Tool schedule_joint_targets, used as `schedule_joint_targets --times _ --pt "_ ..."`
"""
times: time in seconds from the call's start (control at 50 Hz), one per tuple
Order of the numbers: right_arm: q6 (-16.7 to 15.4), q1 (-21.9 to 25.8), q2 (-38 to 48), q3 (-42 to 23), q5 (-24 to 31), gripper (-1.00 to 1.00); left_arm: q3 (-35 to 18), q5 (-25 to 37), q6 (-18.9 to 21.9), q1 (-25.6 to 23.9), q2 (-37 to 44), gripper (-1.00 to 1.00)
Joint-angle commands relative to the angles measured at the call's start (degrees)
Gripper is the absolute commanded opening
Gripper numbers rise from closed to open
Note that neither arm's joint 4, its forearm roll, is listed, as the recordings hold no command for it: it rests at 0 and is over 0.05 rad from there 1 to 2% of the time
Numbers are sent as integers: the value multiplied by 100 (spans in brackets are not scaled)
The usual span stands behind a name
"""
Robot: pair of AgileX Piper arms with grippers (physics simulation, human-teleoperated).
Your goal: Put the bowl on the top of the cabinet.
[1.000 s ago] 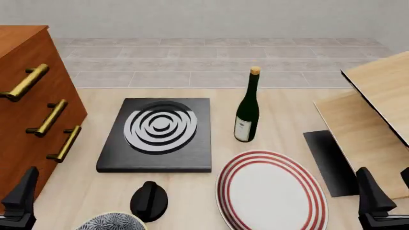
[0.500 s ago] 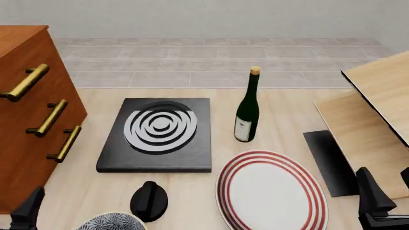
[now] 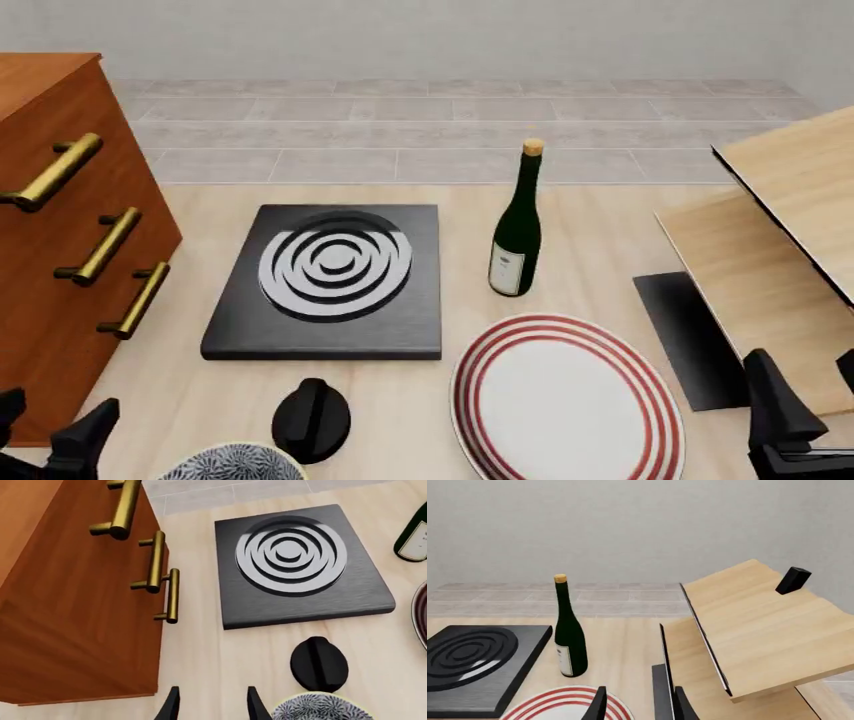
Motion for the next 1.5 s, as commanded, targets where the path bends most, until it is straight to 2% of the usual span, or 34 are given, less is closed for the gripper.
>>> schedule_joint_targets --times 0.02,0.16,0.22,0.3,0.8,1.0,1.2,1.36,1.5 --pt "0 0 0 0 0 100 -67 134 -65 -87 561 100" --pt "-1 0 1 0 0 100 -92 287 -2 -168 733 100" --pt "0 0 0 0 0 100 84 188 -32 -138 1063 100" --pt "1 -1 -1 0 0 100 85 301 -28 -206 896 100" --pt "1 1 -1 0 0 100 147 356 86 -363 1262 100" --pt "0 0 1 0 0 100 -178 751 139 -387 1117 100" --pt "-1 1 0 0 0 100 -402 1291 13 -698 1041 100" --pt "0 0 0 0 0 100 -500 1341 106 -720 1258 100" --pt "0 1 -2 0 0 100 -575 1336 -45 -812 1523 100"
